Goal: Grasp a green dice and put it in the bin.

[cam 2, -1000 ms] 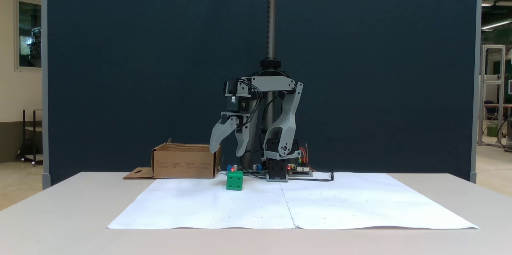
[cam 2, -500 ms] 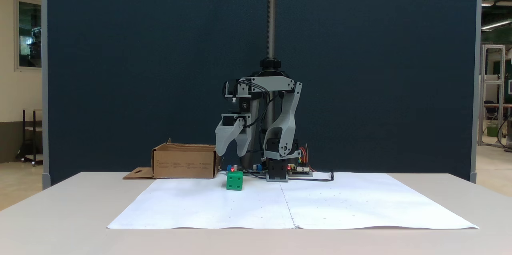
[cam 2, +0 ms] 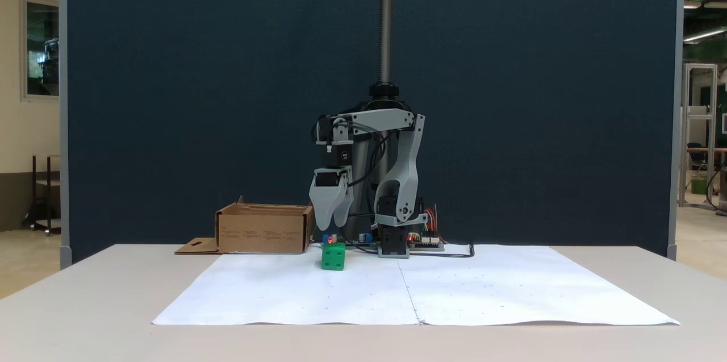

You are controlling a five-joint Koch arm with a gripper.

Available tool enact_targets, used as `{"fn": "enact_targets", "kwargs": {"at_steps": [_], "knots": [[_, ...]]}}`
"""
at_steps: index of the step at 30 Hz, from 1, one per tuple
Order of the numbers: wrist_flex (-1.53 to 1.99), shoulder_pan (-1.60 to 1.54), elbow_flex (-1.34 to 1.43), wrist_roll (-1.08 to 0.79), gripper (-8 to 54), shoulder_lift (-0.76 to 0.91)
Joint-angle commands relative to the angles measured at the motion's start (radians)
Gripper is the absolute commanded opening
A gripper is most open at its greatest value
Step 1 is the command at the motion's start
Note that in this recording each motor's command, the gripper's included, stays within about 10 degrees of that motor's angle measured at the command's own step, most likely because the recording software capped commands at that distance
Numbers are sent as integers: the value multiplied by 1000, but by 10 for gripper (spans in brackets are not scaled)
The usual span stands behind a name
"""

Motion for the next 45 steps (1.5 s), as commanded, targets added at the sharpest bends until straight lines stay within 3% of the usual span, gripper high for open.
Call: {"fn": "enact_targets", "kwargs": {"at_steps": [1, 45], "knots": [[52, 3, -15, -118, 449, 0], [-198, 21, 112, -227, 471, -144]]}}
